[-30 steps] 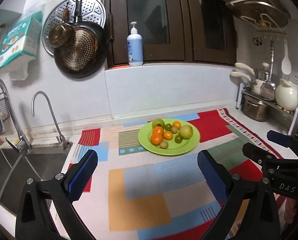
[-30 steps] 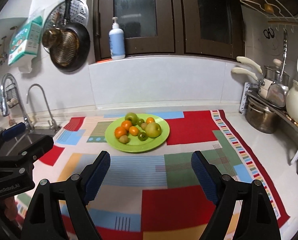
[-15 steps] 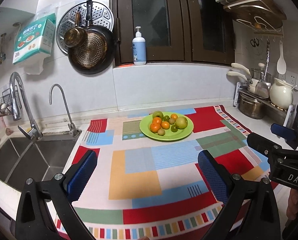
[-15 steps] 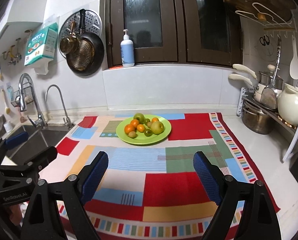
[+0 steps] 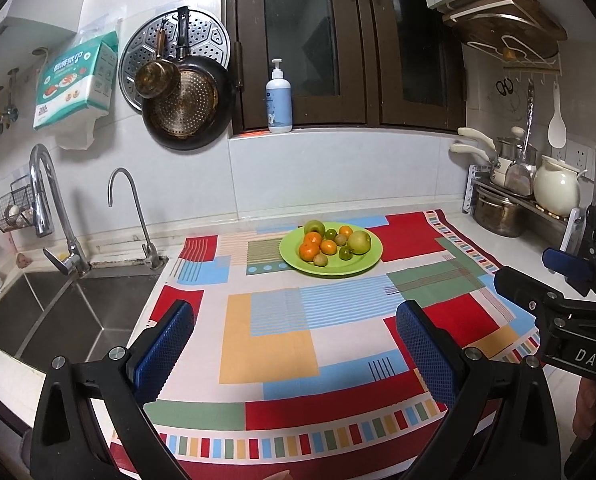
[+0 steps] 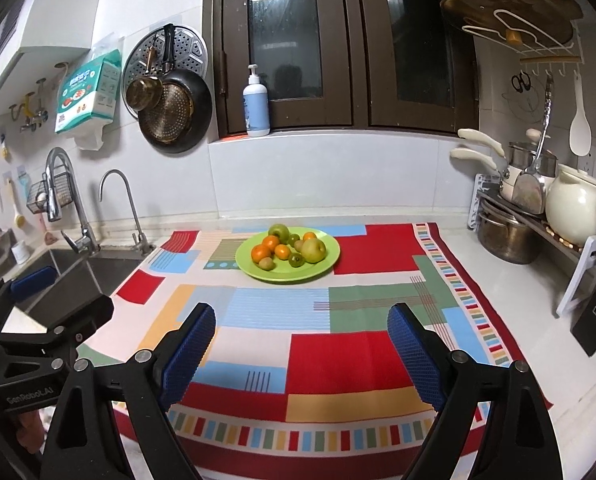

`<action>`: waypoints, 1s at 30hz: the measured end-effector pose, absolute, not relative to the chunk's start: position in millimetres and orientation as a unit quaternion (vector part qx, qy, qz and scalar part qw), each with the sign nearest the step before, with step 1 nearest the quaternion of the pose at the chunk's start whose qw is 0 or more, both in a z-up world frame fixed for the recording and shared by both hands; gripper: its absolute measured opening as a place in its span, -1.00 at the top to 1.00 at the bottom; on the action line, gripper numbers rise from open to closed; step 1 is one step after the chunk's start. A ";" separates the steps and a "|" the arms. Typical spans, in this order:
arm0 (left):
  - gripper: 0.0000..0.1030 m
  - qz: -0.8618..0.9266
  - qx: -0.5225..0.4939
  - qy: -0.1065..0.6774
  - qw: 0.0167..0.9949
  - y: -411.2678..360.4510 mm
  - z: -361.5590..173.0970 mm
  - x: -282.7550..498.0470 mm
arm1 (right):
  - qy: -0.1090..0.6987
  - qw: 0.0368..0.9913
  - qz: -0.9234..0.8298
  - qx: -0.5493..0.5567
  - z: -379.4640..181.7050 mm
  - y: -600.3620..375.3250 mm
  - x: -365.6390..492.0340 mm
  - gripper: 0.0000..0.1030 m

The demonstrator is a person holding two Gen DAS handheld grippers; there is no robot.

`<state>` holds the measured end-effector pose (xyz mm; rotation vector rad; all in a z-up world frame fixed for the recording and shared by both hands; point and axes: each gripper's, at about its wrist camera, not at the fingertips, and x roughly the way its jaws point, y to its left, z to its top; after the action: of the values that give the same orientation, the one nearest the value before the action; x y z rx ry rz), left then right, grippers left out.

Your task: Organize fruits

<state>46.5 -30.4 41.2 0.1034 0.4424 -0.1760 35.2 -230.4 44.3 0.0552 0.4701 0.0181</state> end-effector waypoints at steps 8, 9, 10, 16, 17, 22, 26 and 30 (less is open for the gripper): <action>-1.00 -0.087 0.051 0.216 0.971 -31.8 41.9 42.9 | 0.231 0.972 0.011 0.028 44.0 -233.1 30.4 -0.72; -1.00 -0.087 0.052 0.215 0.971 -32.9 42.4 42.2 | 0.231 0.972 0.011 0.028 44.1 -233.6 30.4 -0.72; -1.00 -0.087 0.052 0.215 0.971 -33.4 42.7 42.0 | 0.231 0.972 0.011 0.028 44.2 -233.6 30.4 -0.72; -1.00 -0.086 0.053 0.212 0.972 -36.0 44.3 40.7 | 0.233 0.972 0.009 0.030 44.7 -238.8 30.7 -0.72; -1.00 -0.086 0.053 0.212 0.972 -37.0 45.0 41.0 | 0.233 0.972 0.009 0.029 44.7 -239.2 30.4 -0.72; -1.00 -0.087 0.053 0.209 0.973 -38.5 46.2 41.4 | 0.232 0.972 0.009 0.029 45.0 -241.1 29.0 -0.72; -1.00 -0.086 0.053 0.208 0.973 -38.5 46.9 41.5 | 0.230 0.973 0.007 0.025 45.8 -241.0 28.5 -0.72; -1.00 -0.086 0.053 0.208 0.973 -38.4 46.9 41.2 | 0.232 0.972 0.008 0.026 46.0 -240.3 28.4 -0.72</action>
<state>41.2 -38.4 46.9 0.1079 0.4190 -0.1743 28.4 -240.3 46.0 0.0522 0.4684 0.0153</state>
